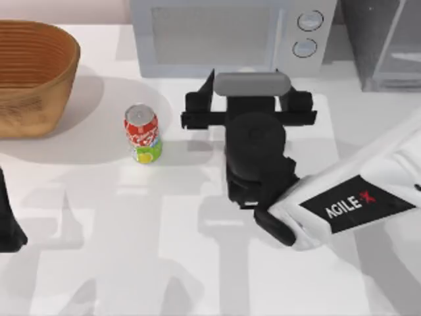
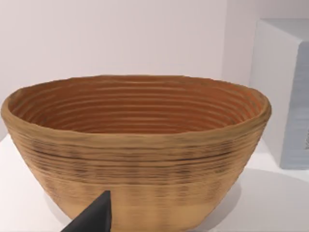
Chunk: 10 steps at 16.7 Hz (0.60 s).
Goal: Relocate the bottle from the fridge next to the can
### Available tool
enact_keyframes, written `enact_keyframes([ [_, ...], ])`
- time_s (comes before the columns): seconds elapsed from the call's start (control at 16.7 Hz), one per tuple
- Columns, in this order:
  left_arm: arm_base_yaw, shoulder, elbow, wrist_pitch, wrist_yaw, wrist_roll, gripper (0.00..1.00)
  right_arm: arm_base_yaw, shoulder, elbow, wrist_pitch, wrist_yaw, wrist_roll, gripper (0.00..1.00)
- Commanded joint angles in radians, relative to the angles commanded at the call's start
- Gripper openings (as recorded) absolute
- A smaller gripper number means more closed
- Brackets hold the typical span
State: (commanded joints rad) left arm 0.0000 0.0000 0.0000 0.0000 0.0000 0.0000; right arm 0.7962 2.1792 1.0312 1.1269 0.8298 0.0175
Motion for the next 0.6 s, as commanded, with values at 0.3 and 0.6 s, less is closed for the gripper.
enact_keyframes([
  [0.3,0.0,0.0,0.0,0.0,0.0,0.0,1.0,0.011,-0.01,-0.018,0.008,0.01,0.0,1.0],
  [0.6,0.0,0.0,0.0,0.0,0.0,0.0,1.0,0.056,-0.048,-0.094,0.042,0.057,0.003,1.0],
])
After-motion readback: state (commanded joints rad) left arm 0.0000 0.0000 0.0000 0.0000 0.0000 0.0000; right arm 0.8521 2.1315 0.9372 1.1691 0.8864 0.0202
